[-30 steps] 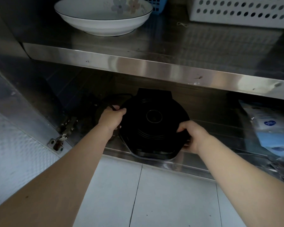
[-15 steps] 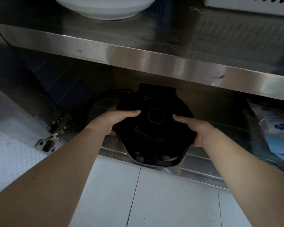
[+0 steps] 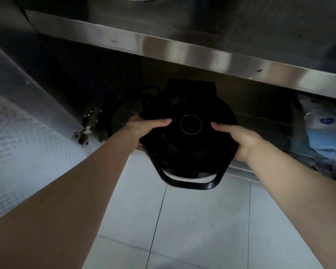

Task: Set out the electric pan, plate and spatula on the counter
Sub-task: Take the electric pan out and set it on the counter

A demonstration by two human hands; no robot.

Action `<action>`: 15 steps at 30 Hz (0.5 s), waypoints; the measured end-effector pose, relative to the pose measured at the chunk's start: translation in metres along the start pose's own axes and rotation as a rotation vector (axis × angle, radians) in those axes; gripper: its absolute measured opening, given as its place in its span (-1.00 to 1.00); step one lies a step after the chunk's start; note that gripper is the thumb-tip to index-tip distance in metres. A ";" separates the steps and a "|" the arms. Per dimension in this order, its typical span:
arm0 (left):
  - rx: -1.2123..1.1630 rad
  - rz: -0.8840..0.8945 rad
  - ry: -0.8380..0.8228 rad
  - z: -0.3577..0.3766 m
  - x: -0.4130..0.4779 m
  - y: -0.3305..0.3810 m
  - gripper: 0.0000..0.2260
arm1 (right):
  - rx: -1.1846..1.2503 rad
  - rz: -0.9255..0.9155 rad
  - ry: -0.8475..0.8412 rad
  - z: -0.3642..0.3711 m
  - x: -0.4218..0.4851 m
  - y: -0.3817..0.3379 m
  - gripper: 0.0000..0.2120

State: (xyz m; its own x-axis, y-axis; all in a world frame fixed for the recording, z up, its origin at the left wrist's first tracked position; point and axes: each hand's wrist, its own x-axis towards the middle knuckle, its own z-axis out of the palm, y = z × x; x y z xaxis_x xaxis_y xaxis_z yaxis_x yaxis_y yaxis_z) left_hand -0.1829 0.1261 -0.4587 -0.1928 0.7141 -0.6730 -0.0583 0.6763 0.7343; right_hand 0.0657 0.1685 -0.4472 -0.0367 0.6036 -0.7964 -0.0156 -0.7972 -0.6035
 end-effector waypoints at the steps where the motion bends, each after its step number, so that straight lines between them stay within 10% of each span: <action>1: -0.007 -0.010 -0.001 -0.001 -0.010 0.001 -0.27 | 0.008 -0.005 -0.004 0.000 -0.008 0.001 -0.47; 8: -0.066 -0.037 0.006 -0.017 -0.092 0.003 -0.26 | 0.002 0.054 0.055 0.000 -0.088 0.008 -0.01; 15: -0.126 -0.055 0.015 -0.037 -0.188 0.015 -0.35 | -0.032 0.128 0.071 0.008 -0.188 0.004 0.04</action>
State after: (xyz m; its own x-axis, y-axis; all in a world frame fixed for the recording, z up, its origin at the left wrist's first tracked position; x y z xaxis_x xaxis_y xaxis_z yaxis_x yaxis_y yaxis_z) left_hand -0.1838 -0.0048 -0.3179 -0.2000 0.6732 -0.7119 -0.1914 0.6858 0.7022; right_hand 0.0647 0.0516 -0.2993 0.0343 0.4975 -0.8668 0.0165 -0.8674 -0.4973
